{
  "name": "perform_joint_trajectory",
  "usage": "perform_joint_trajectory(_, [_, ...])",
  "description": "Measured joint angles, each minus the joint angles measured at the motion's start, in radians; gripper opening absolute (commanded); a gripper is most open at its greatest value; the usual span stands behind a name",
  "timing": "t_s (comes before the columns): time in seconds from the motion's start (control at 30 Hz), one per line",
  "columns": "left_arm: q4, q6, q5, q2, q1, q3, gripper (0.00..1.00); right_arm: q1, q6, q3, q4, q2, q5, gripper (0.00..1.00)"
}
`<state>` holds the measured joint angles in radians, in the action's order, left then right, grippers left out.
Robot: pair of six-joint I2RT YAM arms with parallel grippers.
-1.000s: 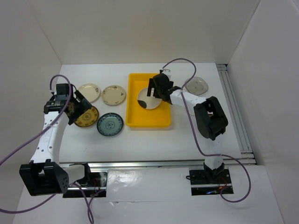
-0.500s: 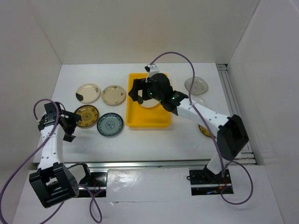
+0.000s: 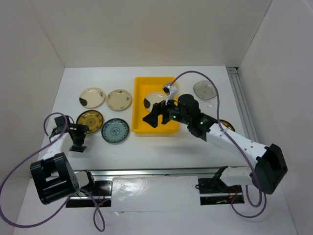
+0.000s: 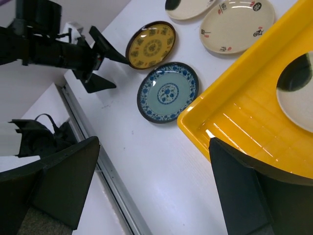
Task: Place the plates into the plastic bin on the countertop
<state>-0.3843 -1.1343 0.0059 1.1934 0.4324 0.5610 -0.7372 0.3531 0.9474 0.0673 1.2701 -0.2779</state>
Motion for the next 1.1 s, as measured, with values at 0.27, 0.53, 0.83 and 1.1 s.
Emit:
perform_joint_trajectory(0.27, [0.081,-0.021,-0.002,0.100,0.008,0.037,0.88,0.007,0.021,-0.053,0.021,-0.088,0.000,1.00])
perform_joint_trajectory(0.53, [0.178,-0.026,0.036,0.204,0.053,0.079,0.75,0.031,0.058,-0.127,0.026,-0.089,-0.003,0.98])
perform_joint_trajectory(0.83, [0.262,-0.037,0.077,0.282,0.071,0.092,0.40,0.042,0.095,-0.156,0.052,-0.089,-0.019,0.96])
perform_joint_trajectory(1.1, [0.254,-0.047,0.079,0.297,0.075,0.101,0.00,0.051,0.103,-0.156,0.051,-0.119,-0.021,0.96])
